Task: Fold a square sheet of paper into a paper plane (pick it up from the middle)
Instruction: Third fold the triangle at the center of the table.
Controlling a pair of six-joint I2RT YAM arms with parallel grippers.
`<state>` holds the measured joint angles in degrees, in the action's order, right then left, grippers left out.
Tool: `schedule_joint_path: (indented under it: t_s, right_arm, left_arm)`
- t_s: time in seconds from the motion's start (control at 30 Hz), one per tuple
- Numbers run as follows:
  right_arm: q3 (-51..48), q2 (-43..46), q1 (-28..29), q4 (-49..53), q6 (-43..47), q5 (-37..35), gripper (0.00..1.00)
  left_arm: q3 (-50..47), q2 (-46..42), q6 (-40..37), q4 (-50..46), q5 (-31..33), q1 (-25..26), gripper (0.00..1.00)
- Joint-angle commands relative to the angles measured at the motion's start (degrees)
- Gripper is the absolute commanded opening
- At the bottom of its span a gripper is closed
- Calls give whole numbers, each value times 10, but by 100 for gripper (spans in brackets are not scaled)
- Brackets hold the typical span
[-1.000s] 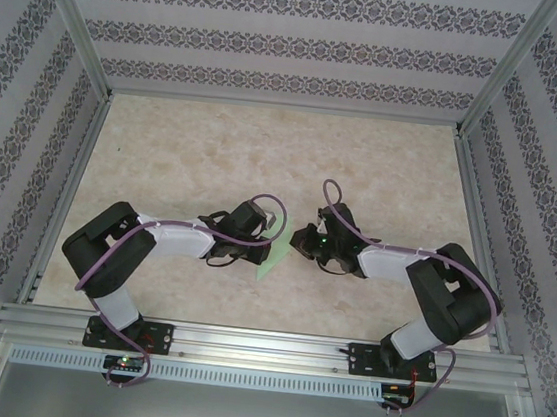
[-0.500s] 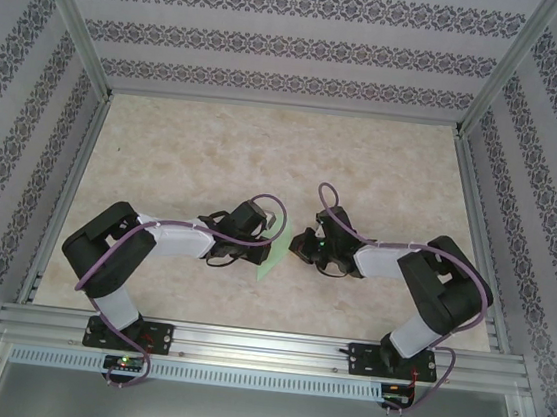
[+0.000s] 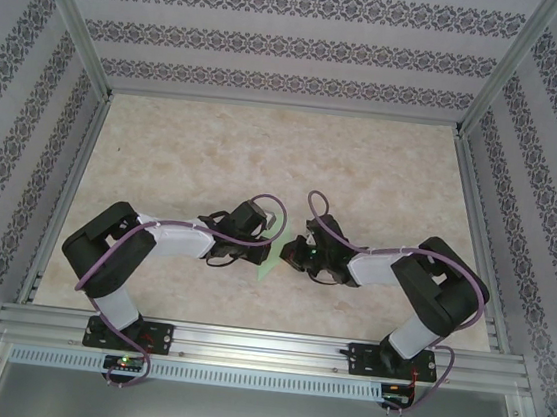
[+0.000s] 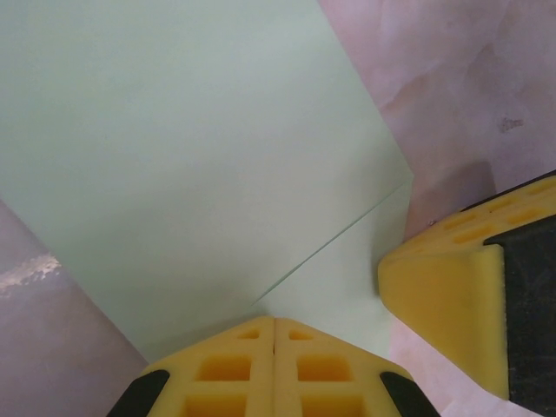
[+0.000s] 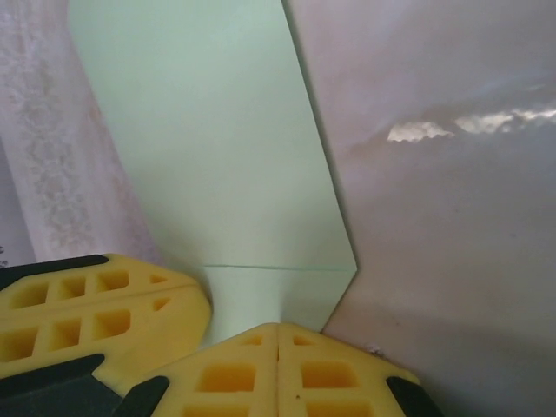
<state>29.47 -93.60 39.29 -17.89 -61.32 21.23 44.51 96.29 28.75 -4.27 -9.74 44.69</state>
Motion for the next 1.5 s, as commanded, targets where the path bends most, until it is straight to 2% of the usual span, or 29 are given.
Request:
schedule_joint_path:
  t_s: [0.0, 0.13, 0.33, 0.53, 0.77, 1.0, 1.23, 1.3, 1.47]
  right_arm:
    - [-6, 12, 8, -6, -3, -2, 6]
    - [14, 53, 27, 41, 10, -19, 6]
    - [-20, 25, 52, -48, -37, -22, 6]
    - [-17, -21, 64, -58, -39, -30, 6]
    - [-14, 39, 76, -16, -28, -44, 7]
    - [-26, 31, 110, -61, -64, -55, 6]
    - [-18, -15, 107, -49, -59, -44, 6]
    - [-25, -31, 106, -82, -66, -35, 6]
    - [-34, 12, 110, -65, -64, -54, 7]
  left_arm:
    - [-4, -2, -13, -26, 14, 1, 5]
    - [-5, -2, -11, -26, 15, 1, 5]
    - [-4, -1, -11, -22, 15, 1, 5]
    - [-1, -4, -15, -27, 16, 1, 5]
    - [6, -8, -25, -32, 20, 1, 6]
    - [11, -7, -26, -32, 23, 1, 6]
    - [10, -2, -23, -22, 19, 1, 6]
    - [10, 0, -22, -21, 16, 2, 6]
    - [6, -2, -23, -23, 16, 1, 6]
